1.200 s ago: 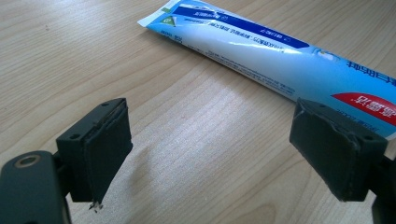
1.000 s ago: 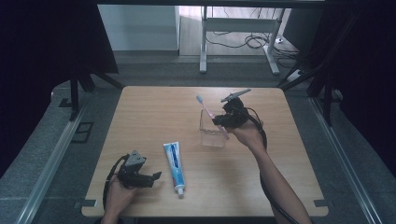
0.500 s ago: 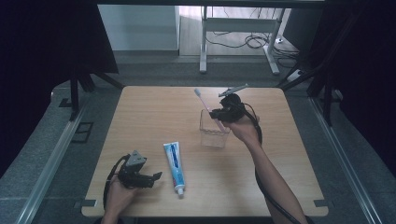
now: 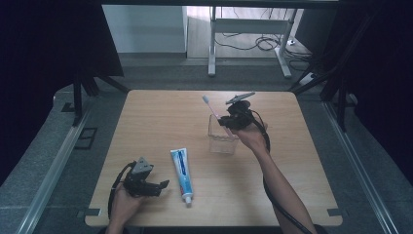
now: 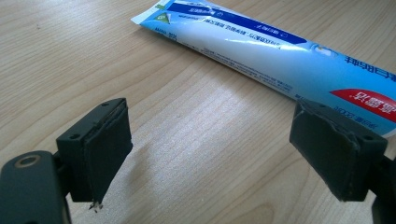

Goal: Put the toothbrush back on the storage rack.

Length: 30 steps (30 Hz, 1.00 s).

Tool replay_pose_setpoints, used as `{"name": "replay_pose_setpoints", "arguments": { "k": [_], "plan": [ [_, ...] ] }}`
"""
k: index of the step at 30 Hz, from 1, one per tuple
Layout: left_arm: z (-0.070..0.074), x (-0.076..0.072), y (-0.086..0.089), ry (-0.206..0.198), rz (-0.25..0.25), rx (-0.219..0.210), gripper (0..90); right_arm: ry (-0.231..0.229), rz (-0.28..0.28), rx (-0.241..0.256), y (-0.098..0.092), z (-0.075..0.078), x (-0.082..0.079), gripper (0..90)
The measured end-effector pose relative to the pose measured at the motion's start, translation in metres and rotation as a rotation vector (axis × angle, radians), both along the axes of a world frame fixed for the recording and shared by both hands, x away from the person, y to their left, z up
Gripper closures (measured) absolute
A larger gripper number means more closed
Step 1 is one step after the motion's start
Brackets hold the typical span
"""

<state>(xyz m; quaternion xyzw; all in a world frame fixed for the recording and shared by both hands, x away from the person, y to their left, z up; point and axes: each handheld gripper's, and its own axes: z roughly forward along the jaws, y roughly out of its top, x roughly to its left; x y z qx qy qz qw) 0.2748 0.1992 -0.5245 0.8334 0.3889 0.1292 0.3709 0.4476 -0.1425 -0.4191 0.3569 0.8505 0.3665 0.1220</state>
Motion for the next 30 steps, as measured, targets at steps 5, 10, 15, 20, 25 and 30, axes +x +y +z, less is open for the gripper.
{"name": "replay_pose_setpoints", "arguments": {
  "k": [5,10,15,20,25,30],
  "plan": [
    [0.000,0.000,0.000,-0.001,-0.001,0.002,12.8,0.008,0.000,-0.006,-0.001,-0.006,0.001,78.9],
    [-0.001,0.000,-0.001,0.001,-0.006,0.005,12.9,0.026,-0.006,-0.022,-0.003,-0.015,0.004,78.9],
    [-0.001,0.000,-0.001,0.003,-0.006,0.005,12.8,0.036,-0.007,-0.029,-0.004,-0.019,0.006,78.9],
    [-0.001,0.001,-0.001,0.003,-0.007,0.008,12.9,0.040,-0.010,-0.058,-0.003,-0.023,0.006,78.9],
    [-0.001,0.001,-0.001,0.004,-0.008,0.009,12.9,0.061,-0.010,-0.079,-0.003,-0.027,0.007,79.0],
    [-0.001,0.000,-0.001,0.004,-0.007,0.007,12.9,0.073,0.000,-0.091,-0.002,-0.029,0.007,89.4]
  ]
}}
